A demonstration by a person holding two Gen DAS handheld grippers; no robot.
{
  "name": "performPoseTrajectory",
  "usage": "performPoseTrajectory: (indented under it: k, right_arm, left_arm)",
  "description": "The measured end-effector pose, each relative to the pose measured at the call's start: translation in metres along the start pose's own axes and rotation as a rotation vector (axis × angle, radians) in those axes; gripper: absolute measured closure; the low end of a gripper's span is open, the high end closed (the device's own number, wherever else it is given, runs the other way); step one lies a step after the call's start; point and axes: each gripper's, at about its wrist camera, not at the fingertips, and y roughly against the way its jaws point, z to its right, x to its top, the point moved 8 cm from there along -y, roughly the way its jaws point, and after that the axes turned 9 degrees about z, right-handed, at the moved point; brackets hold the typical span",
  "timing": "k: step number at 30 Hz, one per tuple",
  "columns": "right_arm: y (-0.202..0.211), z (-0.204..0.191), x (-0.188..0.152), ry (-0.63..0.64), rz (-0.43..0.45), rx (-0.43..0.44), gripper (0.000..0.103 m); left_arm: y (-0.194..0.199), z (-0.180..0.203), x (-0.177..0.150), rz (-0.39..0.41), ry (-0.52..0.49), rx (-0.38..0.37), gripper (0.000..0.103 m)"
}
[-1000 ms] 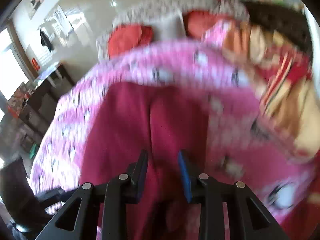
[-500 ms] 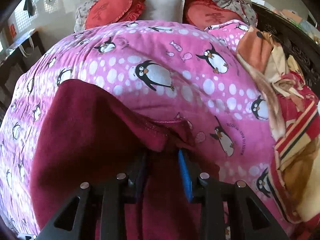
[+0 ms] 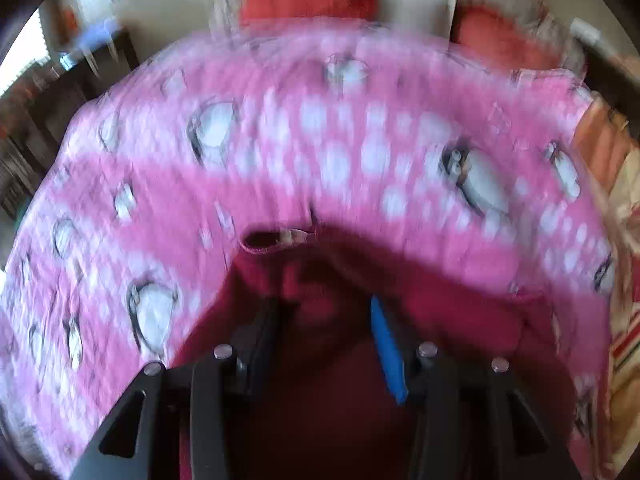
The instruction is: Fold small clothes
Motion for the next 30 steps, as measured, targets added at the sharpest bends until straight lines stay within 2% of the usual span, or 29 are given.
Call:
performPoseTrajectory:
  k: [2,6,8,10,12,13,14,15,16,17,19,21,22,24,25,28,30]
  right_arm:
    - [0.025,-0.002,0.004,-0.032,0.013,-0.036,0.059]
    - [0.122,0.0,0.005,-0.126,0.21,-0.018,0.058]
    - [0.166,0.005,-0.016,-0.14,0.241,-0.028,0.057]
    - [0.185,0.012,-0.039,-0.164,0.229,-0.05,0.057]
    - [0.179,0.016,-0.069,-0.206,0.152,-0.016,0.056]
    - [0.166,0.018,-0.087,-0.214,0.08,0.002,0.056]
    - [0.149,0.022,-0.112,-0.223,-0.009,-0.01,0.056]
    - [0.139,0.026,-0.129,-0.241,-0.032,-0.011,0.055]
    - [0.142,0.028,-0.131,-0.267,0.034,0.005,0.054]
    - [0.145,0.029,-0.131,-0.287,0.058,0.029,0.051]
    - [0.146,0.027,-0.131,-0.266,0.057,0.022,0.049]
    - [0.145,0.019,-0.131,-0.21,0.058,0.019,0.035]
    - [0.142,0.012,-0.131,-0.178,0.064,0.027,0.023]
    - [0.138,0.004,-0.138,-0.114,0.082,-0.014,0.017]
    - [0.137,-0.001,-0.141,-0.092,0.098,-0.028,0.01]
    - [0.132,-0.009,-0.144,-0.064,0.149,-0.082,0.006]
    - [0.13,-0.006,-0.144,-0.073,0.18,-0.082,0.006]
  left_arm:
    - [-0.002,-0.001,0.001,-0.001,-0.001,-0.005,0.07]
    - [-0.001,-0.005,0.002,-0.001,0.006,-0.01,0.07]
    - [-0.001,-0.006,0.002,-0.001,0.01,-0.012,0.07]
    - [-0.001,-0.007,0.002,-0.002,0.011,-0.01,0.07]
    - [-0.001,-0.006,0.001,-0.002,0.011,-0.01,0.07]
    - [-0.001,-0.006,0.002,-0.002,0.013,-0.011,0.07]
    - [-0.001,-0.006,0.002,-0.004,0.015,-0.015,0.07]
    - [-0.003,-0.005,0.0,-0.016,0.014,-0.021,0.07]
    - [-0.003,-0.004,0.001,-0.012,0.01,-0.017,0.07]
    - [-0.003,-0.004,0.001,-0.013,0.011,-0.018,0.07]
    - [-0.003,-0.003,0.001,-0.014,0.014,-0.021,0.07]
    - [-0.004,-0.003,0.002,-0.02,0.02,-0.028,0.07]
    - [-0.004,-0.004,0.003,-0.019,0.024,-0.023,0.073]
    - [-0.006,-0.009,0.005,-0.029,0.063,-0.045,0.074]
    - [-0.003,-0.008,0.004,-0.028,0.069,-0.049,0.074]
    - [-0.002,-0.006,0.003,-0.028,0.05,-0.034,0.074]
    - [-0.001,-0.004,0.003,-0.025,0.033,-0.025,0.074]
